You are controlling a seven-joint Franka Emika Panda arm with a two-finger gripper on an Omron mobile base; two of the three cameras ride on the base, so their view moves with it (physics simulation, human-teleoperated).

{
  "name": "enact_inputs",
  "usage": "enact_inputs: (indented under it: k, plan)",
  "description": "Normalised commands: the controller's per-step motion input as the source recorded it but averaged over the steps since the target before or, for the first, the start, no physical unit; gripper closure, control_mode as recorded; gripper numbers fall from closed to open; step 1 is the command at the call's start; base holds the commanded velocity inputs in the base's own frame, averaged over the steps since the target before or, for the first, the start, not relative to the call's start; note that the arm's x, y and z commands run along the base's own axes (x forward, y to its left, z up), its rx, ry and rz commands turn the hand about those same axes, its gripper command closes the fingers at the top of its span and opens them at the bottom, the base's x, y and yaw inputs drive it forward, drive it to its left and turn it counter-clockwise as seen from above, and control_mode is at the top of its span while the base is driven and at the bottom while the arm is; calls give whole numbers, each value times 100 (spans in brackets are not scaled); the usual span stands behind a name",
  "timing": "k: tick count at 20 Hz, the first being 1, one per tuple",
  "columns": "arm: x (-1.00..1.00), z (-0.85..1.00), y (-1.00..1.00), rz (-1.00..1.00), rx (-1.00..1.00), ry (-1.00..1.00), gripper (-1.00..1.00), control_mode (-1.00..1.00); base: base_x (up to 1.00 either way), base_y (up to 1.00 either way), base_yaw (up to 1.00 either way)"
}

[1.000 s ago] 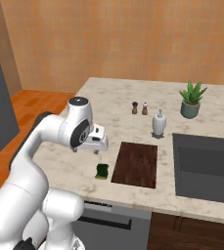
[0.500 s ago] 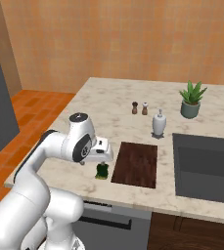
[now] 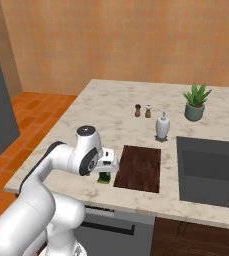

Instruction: Pick up the sponge from the counter and clean the cutting board by briefly scrubbing or pressing down on the cutting board. Once finished, release the sponge.

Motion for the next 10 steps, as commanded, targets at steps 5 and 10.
enact_inputs:
  k: [5, 10]
  plan:
    - [8, -22, 0, 13, 0, 0, -100, -100, 0, 0, 0]
    - [18, -17, 0, 11, 0, 0, -100, -100, 0, 0, 0]
